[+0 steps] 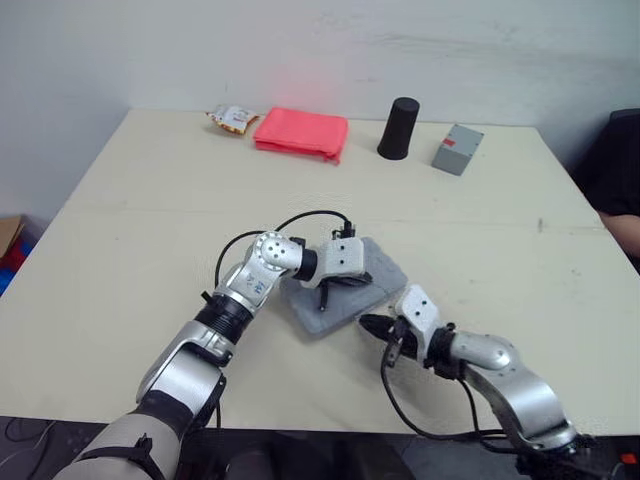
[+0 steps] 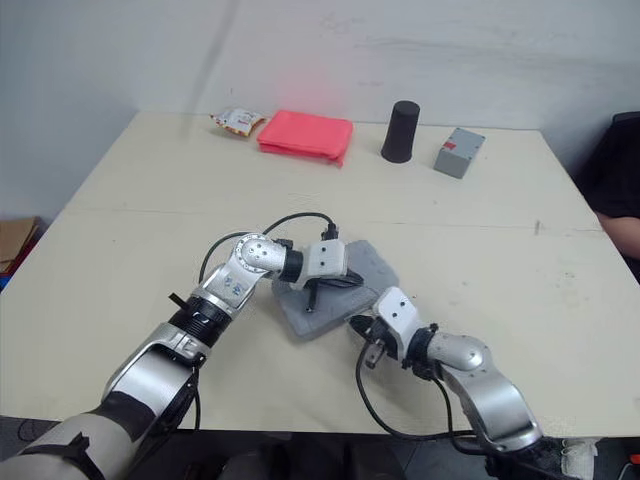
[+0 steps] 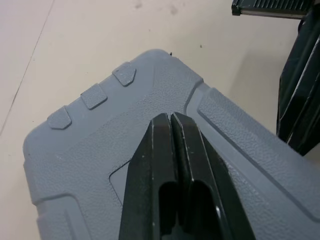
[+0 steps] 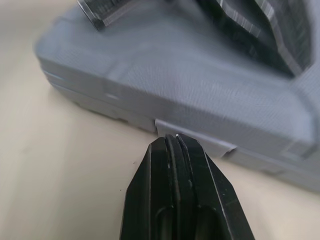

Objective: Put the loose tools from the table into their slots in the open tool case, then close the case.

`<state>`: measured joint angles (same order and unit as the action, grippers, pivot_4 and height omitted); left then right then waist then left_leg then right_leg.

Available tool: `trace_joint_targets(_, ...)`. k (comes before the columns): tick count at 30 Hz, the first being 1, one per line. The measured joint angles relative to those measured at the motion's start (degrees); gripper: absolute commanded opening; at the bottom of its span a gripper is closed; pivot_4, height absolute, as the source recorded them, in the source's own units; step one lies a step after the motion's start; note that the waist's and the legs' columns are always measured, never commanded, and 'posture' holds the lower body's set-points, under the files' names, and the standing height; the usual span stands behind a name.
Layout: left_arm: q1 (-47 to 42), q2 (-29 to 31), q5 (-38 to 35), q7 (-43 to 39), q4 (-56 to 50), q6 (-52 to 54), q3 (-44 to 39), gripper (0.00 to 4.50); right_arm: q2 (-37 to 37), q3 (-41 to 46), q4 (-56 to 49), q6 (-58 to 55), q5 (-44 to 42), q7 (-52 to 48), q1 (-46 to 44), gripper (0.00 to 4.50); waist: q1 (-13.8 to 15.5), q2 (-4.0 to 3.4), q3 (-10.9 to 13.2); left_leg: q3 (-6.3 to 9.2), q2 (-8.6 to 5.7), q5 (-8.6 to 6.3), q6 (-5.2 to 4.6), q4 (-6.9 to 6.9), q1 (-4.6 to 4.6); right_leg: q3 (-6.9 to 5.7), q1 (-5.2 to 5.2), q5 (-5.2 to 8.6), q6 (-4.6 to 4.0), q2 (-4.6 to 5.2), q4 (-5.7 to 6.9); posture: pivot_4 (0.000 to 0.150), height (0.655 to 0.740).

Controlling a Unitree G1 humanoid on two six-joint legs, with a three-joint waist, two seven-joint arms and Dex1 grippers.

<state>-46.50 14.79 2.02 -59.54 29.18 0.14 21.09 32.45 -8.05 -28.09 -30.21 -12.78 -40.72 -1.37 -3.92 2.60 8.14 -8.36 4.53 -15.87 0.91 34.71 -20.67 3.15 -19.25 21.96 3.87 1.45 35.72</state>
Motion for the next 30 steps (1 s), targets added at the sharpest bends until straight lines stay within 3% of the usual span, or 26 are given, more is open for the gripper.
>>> trace_joint_targets(5,2.18,5.75,-6.57,-7.53,-6.34,3.16,-3.73,0.04,9.73,6.79,-8.77,-1.12,-2.87,-4.63,8.57,0.00,0.76,-0.50,0.39,-0.07,0.05,0.57,0.40,0.04,-1.14,0.10,-1.32,0.16,0.18,-0.27,0.23,0.150,0.7400)
trace_joint_targets(11,5.12,10.87,-14.72,-8.72,-10.66,6.30,-13.79,0.04,12.14,19.20,-10.66,6.50,-6.23,-10.22,17.88,0.00,1.32,-0.78,1.50,-0.08,0.22,0.52,0.44,0.55,-1.95,0.18,-1.96,0.14,0.29,-0.54,0.34,0.150,0.7400)
trace_joint_targets(14,7.81,15.50,-18.81,-7.39,-15.86,10.52,-19.52,0.81,11.98,28.83,-7.81,11.98,-9.88,-13.96,19.97,0.95,1.29,-0.73,1.71,-0.10,0.23,0.52,0.42,0.63,-1.98,0.23,-1.98,0.10,0.35,-0.57,0.37,0.150,0.7400)
trace_joint_targets(18,17.09,24.63,-18.22,-5.72,-19.12,11.19,-24.84,2.61,14.26,38.75,-0.54,17.98,-11.16,-18.78,20.42,2.94,0.76,-0.81,1.88,-0.17,0.24,0.52,0.42,0.62,-1.69,0.29,-1.76,0.11,0.35,-0.57,0.40,0.150,0.7400)
trace_joint_targets(21,23.93,27.47,-17.15,-3.28,-18.90,9.82,-27.88,4.00,16.63,44.33,5.62,22.59,-10.48,-21.69,20.60,4.45,0.81,-0.79,2.27,-0.14,0.22,0.54,0.36,0.62,-1.60,0.28,-1.63,0.09,0.33,-0.53,0.38,0.150,0.7400)
trace_joint_targets(22,26.89,28.52,-17.23,-2.40,-18.97,9.14,-29.86,4.45,17.59,45.95,8.20,24.17,-10.22,-22.78,20.46,4.50,0.81,-0.75,2.34,-0.13,0.22,0.54,0.35,0.62,-1.60,0.27,-1.63,0.08,0.33,-0.51,0.38,0.150,0.7400)
trace_joint_targets(27,40.83,33.18,-15.32,0.41,-19.00,1.04,-37.66,4.48,19.95,49.67,16.70,29.28,-8.62,-25.12,19.61,4.50,0.70,-0.78,2.43,-0.15,0.22,0.49,0.33,0.50,-1.59,0.25,-1.63,0.09,0.31,-0.41,0.27,0.150,0.7400)
trace_joint_targets(30,42.59,33.38,-15.31,1.51,-19.17,-0.70,-39.39,4.48,20.16,48.10,19.50,31.02,-7.95,-24.92,16.31,4.50,0.77,-0.85,2.50,-0.14,0.18,0.46,0.27,0.50,-1.57,0.20,-1.61,0.05,0.29,-0.36,0.32,0.150,0.7400)
